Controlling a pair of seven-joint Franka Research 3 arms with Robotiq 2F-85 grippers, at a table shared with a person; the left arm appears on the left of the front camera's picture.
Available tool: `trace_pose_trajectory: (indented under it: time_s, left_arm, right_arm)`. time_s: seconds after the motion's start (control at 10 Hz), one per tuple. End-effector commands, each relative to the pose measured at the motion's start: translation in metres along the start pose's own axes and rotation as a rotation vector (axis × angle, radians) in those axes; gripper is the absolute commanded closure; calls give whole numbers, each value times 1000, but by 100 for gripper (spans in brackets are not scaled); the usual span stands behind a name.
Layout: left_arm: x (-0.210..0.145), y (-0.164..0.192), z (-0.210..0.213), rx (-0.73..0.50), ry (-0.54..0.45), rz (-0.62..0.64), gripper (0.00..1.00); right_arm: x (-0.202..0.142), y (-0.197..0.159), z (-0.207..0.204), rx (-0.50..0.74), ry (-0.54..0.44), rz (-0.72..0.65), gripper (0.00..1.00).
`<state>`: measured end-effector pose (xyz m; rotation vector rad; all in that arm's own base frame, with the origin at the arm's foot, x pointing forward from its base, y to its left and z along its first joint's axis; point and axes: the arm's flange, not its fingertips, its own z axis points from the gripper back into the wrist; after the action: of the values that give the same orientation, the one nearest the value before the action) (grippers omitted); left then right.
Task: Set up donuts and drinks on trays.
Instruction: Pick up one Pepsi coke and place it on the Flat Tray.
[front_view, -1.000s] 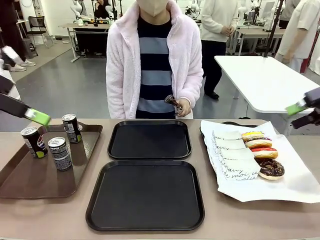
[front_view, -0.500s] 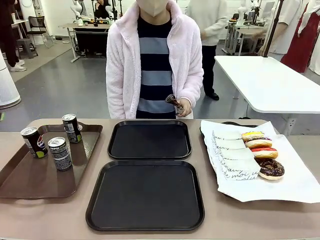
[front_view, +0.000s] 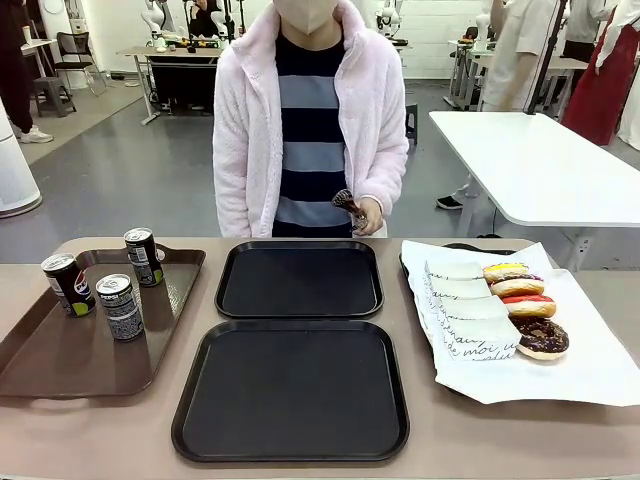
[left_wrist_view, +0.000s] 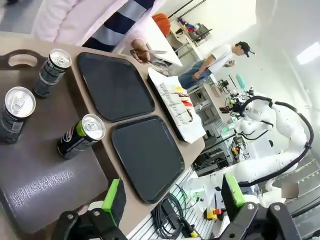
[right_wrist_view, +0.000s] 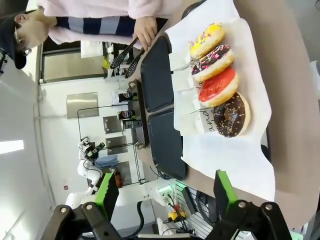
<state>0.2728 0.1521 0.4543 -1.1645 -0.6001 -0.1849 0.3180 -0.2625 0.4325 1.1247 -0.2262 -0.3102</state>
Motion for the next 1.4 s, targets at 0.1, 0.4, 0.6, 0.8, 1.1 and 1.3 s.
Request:
trace_pose_trajectory:
  time_s: [0.1,0.4,0.6,0.8,1.1,1.3]
  left_arm:
    - [2,1,-5,-31,3,-10,0]
    - [2,1,-5,-31,3,-10,0]
    - [2,1,-5,-31,3,-10,0]
    - [2,1,-5,-31,3,-10,0]
    - [2,1,-5,-31,3,-10,0]
    - [2,1,-5,-31,3,-10,0]
  right_arm:
    - [1,3,-8,10,17,11,0]
    - [1,3,-8,10,17,11,0]
    - [1,3,-8,10,17,11,0]
    - [1,3,-8,10,17,11,0]
    - [1,3,-8,10,17,11,0]
    - [1,3,-8,10,17,11,0]
